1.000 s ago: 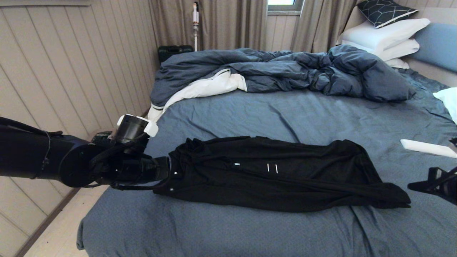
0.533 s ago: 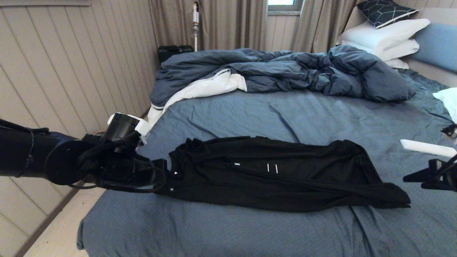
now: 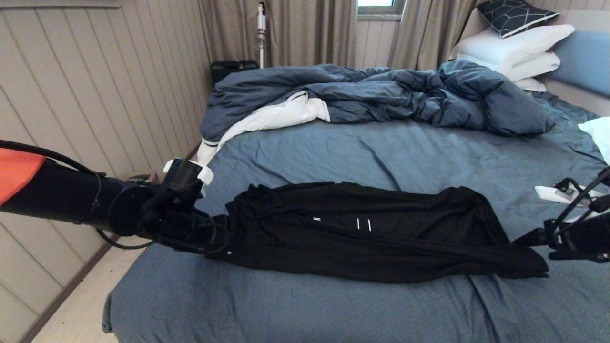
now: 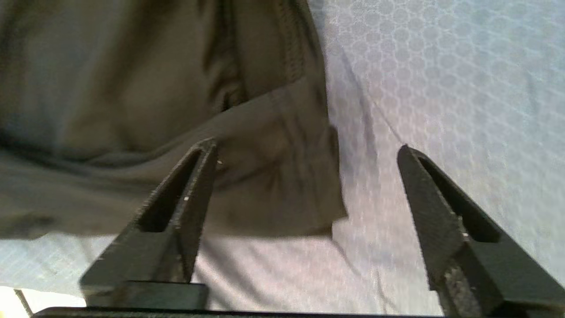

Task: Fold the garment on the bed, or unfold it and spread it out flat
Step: Fold the black T-shirt

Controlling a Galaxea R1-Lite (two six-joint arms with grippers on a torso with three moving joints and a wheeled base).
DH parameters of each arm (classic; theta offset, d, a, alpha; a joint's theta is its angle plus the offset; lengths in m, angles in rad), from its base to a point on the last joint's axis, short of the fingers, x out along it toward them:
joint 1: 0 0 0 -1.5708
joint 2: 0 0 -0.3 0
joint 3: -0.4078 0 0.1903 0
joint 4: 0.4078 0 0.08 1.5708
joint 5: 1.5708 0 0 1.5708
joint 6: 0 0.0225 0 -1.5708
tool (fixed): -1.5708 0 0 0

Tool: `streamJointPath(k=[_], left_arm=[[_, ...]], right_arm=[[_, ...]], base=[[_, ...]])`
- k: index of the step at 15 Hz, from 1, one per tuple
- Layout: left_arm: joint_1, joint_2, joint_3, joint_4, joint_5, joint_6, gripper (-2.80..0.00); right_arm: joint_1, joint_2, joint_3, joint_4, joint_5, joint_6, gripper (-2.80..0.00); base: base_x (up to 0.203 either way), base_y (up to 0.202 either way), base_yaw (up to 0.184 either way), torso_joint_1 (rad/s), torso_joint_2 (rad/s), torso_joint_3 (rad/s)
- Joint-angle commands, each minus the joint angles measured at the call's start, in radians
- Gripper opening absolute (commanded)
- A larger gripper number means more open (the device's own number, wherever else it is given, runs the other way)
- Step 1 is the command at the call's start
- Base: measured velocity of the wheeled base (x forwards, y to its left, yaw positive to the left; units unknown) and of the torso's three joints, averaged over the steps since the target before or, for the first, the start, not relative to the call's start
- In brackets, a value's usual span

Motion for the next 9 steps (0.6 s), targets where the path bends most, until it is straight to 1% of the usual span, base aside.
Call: streamJointPath(k=[1, 2, 5, 9], left_arm=[[0.000, 0.034, -0.009, 0.000, 0.002, -0.001, 0.00], [0.005, 0.040, -0.015, -0.001, 0.004, 0.014, 0.00], [0.058, 0.029, -0.039, 0.002, 0.004, 0.052, 0.00], [0.033, 0.041, -0.022, 0.008, -0.002, 0.046, 0.00]], right_arm=[[0.018, 0.054, -0.013, 0.003, 0.002, 0.002, 0.00], [0.023, 0.054, -0.012, 0.002, 0.001, 0.002, 0.00], [0.032, 0.054, -0.004, -0.001, 0.001, 0.004, 0.00], [0.035, 0.067, 0.003, -0.002, 0.001, 0.002, 0.00]], base=[[0.000, 0.000, 0.000, 0.000, 0.00, 0.000], [0.000, 0.000, 0.000, 0.000, 0.00, 0.000], [0.000, 0.000, 0.000, 0.000, 0.00, 0.000], [0.000, 0.000, 0.000, 0.000, 0.00, 0.000]])
